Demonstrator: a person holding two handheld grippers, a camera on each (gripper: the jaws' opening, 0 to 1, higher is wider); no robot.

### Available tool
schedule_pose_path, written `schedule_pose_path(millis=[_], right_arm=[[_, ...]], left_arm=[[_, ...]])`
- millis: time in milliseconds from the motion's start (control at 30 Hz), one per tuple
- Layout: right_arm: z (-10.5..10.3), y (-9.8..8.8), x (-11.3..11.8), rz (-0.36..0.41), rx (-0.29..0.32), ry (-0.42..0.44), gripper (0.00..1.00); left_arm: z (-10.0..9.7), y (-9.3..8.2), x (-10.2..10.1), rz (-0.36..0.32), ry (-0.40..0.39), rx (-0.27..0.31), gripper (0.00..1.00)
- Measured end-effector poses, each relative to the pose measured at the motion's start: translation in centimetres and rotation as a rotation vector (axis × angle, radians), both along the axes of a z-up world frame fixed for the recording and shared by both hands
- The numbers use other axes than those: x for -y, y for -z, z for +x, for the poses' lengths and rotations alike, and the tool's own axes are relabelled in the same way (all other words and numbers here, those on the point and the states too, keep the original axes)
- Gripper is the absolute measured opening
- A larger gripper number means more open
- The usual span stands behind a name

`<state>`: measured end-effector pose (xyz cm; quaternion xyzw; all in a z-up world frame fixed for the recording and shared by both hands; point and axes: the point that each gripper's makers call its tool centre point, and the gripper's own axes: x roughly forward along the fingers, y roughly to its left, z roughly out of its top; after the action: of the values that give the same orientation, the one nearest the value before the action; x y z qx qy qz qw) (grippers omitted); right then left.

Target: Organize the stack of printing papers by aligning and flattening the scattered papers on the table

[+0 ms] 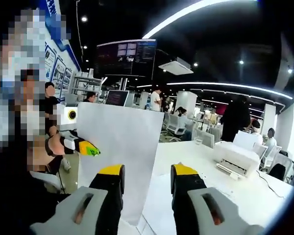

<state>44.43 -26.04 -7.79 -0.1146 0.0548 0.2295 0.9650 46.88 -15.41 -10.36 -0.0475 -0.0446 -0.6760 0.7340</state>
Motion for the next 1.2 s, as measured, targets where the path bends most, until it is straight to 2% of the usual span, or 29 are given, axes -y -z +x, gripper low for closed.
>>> schedule_pose_path(millis=[200,433,667,867,967,1200], right_arm=[[0.1,0.1,0.5,-0.002,0.003,0.021,0.42],[0.2,0.1,1.5,-0.003,0.014,0.059,0.44],[0.4,-0.2,2.5,0.005,0.034,0.103,0.56],[0.4,-0.1,3.3,0.027,0.042,0.126,0.59],[0.5,0.4,3.4,0.04,0.028,0.13,0.6],[0.7,1.4,3.9,0.054,0.011,0.156,0.65]], left_arm=[[0.2,0.1,-0.4,-0.001,-0.014,0.003,0.05],[0.8,0.2,-1.0,-0.01,-0.036,-0.013,0.05],[1.2,0.3,-1.3,-0.016,-0.052,-0.022,0.05],[1.6,0.4,-1.8,-0.031,-0.057,-0.047,0.05],[1.8,0.4,-2.2,-0.048,-0.057,-0.068,0.05],[2.3,0.5,-2.8,-0.053,-0.072,-0.08,0.05]])
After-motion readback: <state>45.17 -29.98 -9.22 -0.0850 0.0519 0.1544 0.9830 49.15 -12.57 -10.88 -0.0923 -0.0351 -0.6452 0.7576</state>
